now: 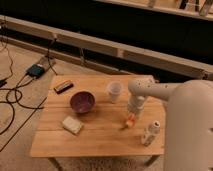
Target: Place the pepper in the ceramic bowl
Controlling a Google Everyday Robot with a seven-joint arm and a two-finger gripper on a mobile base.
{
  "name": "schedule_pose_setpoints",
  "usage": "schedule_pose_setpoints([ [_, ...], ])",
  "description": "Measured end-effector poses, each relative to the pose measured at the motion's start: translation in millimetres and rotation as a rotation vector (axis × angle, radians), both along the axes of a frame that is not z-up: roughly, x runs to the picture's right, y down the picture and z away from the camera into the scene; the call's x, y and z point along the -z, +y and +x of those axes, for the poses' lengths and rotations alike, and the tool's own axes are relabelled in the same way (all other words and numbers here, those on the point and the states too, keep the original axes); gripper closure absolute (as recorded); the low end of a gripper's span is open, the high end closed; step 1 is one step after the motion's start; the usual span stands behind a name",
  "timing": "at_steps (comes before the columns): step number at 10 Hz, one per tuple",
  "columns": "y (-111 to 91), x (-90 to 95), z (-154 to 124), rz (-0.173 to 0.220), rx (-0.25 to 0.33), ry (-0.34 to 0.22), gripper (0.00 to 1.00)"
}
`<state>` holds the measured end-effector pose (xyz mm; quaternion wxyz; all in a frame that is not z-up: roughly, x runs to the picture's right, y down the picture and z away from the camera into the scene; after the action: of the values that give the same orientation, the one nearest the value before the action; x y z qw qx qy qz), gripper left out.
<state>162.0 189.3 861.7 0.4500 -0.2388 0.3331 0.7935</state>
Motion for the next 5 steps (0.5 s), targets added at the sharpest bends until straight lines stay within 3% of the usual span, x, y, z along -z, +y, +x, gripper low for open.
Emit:
schedule_pose_setpoints([
  [1, -2, 1.0, -1, 0.003, -0.002, -0.001, 0.98],
  [3, -18, 4.7, -5, 0.038, -0.001, -0.006, 1.00],
  [5, -54, 16.3, -16, 0.094, 0.072, -0.001, 1.00],
])
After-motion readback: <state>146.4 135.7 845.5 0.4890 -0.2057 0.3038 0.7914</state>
